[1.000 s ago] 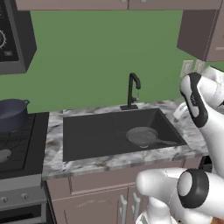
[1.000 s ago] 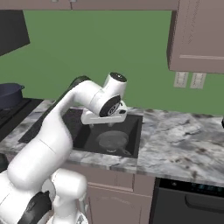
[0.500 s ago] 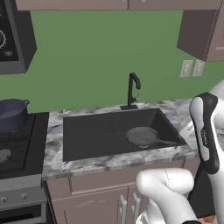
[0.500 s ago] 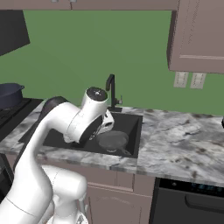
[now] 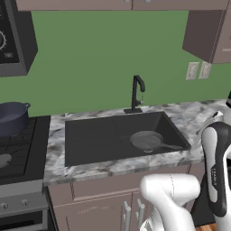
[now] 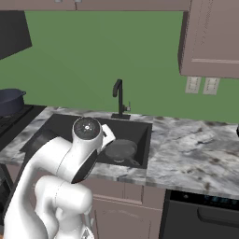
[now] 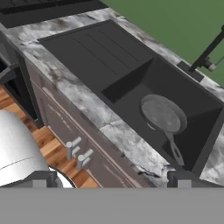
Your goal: Move the pot and pan from the stove into the sink.
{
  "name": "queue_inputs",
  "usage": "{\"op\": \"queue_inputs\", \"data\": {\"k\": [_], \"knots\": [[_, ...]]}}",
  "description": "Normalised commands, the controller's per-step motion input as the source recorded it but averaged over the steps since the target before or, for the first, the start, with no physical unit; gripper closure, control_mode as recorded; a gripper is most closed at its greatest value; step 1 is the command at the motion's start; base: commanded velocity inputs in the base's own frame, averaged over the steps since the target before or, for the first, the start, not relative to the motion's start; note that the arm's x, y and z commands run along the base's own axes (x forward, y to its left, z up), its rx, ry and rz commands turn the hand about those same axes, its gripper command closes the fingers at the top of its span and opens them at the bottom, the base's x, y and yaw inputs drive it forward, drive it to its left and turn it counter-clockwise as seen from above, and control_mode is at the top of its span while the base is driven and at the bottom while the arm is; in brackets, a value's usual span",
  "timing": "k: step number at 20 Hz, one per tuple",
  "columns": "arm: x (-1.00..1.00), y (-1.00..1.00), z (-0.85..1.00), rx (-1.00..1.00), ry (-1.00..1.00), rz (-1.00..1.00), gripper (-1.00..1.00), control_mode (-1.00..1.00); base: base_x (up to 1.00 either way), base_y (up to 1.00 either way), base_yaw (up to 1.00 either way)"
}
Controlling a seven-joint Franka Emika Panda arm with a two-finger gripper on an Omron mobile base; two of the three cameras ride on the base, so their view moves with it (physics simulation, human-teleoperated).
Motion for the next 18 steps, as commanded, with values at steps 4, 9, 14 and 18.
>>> {"op": "queue_inputs", "data": {"k": [4,9,14,18], "knots": [[0.0,0.0,0.0,0.0,0.0,0.0,-1.0,-1.0,0.0,0.0,0.0],[0.0,0.0,0.0,0.0,0.0,0.0,-1.0,-1.0,0.0,0.0,0.0],[0.0,0.0,0.0,0.0,0.0,0.0,-1.0,1.0,-0.05,0.09,0.0],[0.0,0.0,0.0,0.0,0.0,0.0,-1.0,1.0,-0.14,0.6,0.0]]}}
